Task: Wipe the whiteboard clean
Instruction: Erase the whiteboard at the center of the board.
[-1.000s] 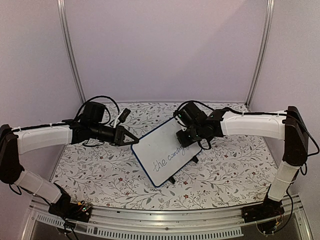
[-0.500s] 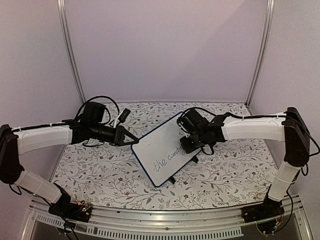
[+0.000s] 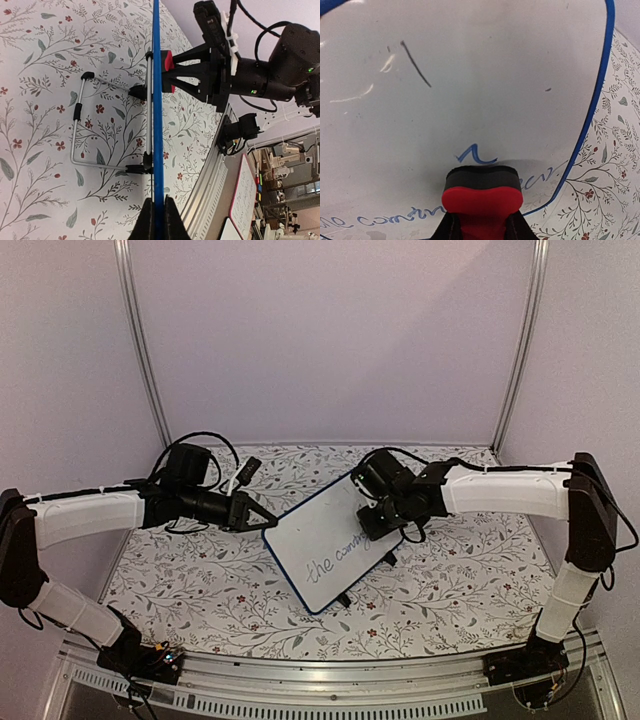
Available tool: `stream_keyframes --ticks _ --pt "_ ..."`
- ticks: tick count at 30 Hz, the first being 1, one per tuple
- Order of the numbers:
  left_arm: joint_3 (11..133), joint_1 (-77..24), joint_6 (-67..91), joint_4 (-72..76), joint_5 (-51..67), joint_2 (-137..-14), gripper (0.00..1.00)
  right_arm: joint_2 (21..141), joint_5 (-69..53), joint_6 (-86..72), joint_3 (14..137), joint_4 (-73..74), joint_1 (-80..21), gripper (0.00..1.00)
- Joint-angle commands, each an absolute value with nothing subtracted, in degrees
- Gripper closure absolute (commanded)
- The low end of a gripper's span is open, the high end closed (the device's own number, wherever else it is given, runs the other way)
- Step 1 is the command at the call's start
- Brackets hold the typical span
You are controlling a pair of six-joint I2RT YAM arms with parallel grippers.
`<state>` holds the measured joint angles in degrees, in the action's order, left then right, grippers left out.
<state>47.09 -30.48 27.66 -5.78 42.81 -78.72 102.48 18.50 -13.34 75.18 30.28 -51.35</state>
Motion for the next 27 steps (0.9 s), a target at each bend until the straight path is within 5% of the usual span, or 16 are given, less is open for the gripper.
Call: stream_keyframes --ticks 1,27 --pt "46.83 -30.79 26.59 -4.28 45.73 -77.26 1.00 104.33 18.87 -12.09 79.36 29.85 -50.73 0.80" --pt "46.78 -30.79 26.52 -4.29 45.77 -77.23 1.00 103.88 17.93 -11.70 74.54 28.08 -47.05 0.80"
